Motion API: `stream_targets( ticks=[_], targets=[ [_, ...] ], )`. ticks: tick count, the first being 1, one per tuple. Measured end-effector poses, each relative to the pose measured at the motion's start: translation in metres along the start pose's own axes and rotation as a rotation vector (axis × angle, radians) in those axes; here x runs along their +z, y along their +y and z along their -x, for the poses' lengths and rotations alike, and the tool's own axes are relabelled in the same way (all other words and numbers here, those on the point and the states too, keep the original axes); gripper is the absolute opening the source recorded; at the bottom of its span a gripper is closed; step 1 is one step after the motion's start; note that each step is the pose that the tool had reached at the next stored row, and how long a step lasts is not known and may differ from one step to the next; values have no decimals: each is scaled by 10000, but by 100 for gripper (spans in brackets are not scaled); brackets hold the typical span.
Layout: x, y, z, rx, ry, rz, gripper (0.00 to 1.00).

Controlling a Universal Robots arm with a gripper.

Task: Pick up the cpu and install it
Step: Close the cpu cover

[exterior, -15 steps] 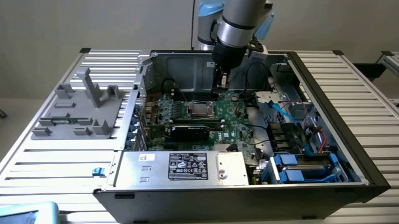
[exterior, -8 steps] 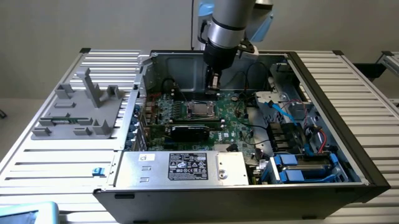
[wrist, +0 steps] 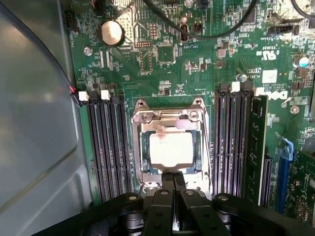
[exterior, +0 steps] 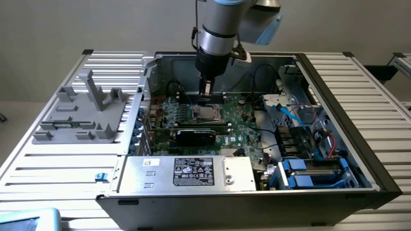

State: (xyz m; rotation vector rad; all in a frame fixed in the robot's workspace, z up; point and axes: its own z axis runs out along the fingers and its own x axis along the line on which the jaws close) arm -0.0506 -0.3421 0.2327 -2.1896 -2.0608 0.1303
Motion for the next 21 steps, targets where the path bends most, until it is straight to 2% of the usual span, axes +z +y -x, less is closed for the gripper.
stream_targets(
  ticks=[9, 16, 21],
  targets=[
    [168, -73, 10, 4, -26, 3, 12],
    [252, -128, 16, 5, -36, 8, 12],
    [275, -137, 18, 6, -38, 12, 12]
  ],
)
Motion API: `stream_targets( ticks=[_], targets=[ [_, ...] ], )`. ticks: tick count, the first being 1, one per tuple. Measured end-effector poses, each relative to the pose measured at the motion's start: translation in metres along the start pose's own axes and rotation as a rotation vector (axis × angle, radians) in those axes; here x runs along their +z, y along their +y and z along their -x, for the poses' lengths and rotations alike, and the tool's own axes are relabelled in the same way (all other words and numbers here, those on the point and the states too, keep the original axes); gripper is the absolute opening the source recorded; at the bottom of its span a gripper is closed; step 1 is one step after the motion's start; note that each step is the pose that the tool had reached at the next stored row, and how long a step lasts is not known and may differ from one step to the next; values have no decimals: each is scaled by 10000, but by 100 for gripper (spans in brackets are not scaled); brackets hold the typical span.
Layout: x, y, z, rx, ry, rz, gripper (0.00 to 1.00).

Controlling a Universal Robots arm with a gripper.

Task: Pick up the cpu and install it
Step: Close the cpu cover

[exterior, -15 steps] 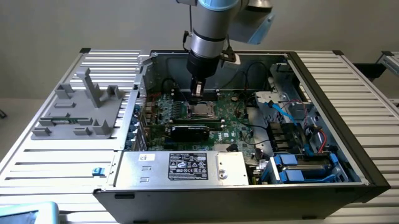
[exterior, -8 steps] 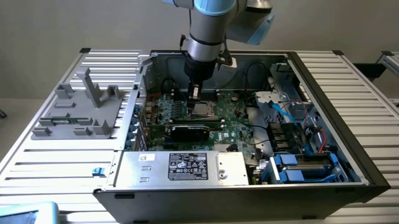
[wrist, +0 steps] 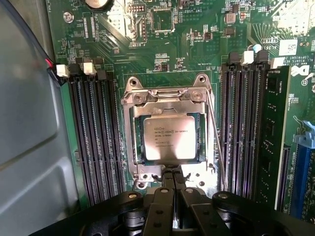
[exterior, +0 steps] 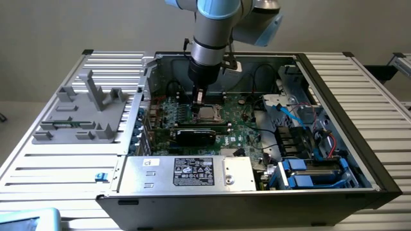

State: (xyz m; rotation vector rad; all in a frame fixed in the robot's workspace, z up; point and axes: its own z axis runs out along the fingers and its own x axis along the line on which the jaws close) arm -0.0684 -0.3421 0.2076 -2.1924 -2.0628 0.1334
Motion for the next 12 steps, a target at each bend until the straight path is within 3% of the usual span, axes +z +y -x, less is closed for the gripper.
stream_targets(
  ticks=[12],
  targets=[
    [27, -15, 2, -2, 2, 49, 12]
  ],
)
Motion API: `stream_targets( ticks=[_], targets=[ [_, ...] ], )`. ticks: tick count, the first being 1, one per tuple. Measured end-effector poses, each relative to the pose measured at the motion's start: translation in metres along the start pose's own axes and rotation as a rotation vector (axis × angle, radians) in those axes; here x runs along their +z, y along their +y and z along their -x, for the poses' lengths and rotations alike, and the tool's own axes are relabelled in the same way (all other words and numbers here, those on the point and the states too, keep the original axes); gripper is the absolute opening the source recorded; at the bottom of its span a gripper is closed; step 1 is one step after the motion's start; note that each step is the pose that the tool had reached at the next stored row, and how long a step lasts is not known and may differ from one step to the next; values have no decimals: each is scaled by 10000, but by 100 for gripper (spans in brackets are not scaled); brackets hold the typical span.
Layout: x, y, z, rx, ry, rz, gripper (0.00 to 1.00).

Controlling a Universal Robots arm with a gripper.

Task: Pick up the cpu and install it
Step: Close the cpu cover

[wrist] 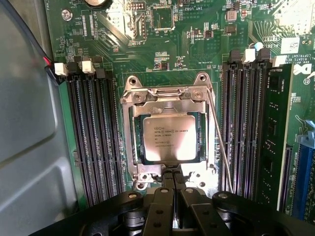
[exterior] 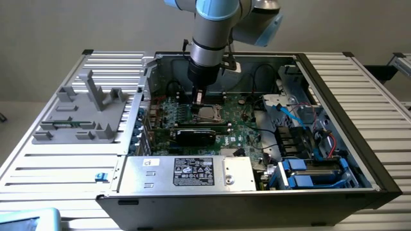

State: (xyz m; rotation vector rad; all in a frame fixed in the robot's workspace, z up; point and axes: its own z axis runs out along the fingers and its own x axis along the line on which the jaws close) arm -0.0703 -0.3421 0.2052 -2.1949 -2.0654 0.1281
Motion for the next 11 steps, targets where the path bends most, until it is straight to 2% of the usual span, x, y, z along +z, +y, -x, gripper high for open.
stream_targets(
  ticks=[11],
  targets=[
    [13, -32, 2, -1, 3, 12, 12]
  ],
)
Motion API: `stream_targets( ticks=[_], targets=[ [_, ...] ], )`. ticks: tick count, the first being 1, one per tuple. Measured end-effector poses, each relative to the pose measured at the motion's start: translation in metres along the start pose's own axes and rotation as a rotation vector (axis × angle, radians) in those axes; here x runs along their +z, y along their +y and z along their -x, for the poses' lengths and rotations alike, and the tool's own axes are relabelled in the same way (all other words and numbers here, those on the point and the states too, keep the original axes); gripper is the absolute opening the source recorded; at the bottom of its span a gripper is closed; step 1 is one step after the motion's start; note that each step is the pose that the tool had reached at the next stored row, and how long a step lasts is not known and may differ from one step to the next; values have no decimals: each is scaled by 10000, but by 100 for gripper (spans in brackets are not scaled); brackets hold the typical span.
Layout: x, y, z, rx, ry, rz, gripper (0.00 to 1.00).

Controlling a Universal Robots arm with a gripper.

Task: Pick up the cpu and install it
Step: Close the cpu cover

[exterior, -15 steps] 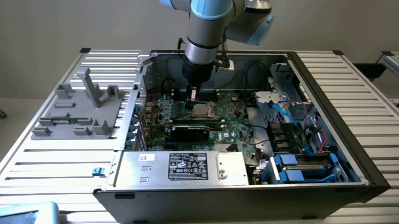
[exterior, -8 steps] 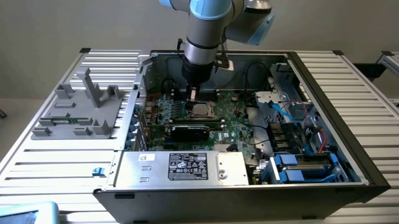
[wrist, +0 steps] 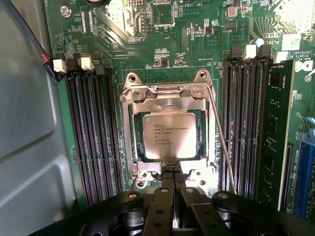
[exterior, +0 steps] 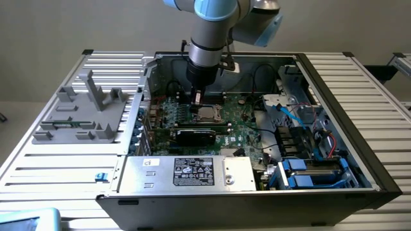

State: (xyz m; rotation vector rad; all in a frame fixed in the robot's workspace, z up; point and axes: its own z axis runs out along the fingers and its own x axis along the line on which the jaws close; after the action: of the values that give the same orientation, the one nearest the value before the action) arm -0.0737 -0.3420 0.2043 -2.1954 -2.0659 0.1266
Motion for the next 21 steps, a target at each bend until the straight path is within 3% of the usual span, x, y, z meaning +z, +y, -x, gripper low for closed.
stream_targets(
  ticks=[6, 11, 21],
  targets=[
    [-7, -56, 4, 1, -3, -2, 12],
    [-78, -155, 7, 0, -2, -1, 12],
    [-499, -367, 6, 1, -3, -2, 12]
  ],
)
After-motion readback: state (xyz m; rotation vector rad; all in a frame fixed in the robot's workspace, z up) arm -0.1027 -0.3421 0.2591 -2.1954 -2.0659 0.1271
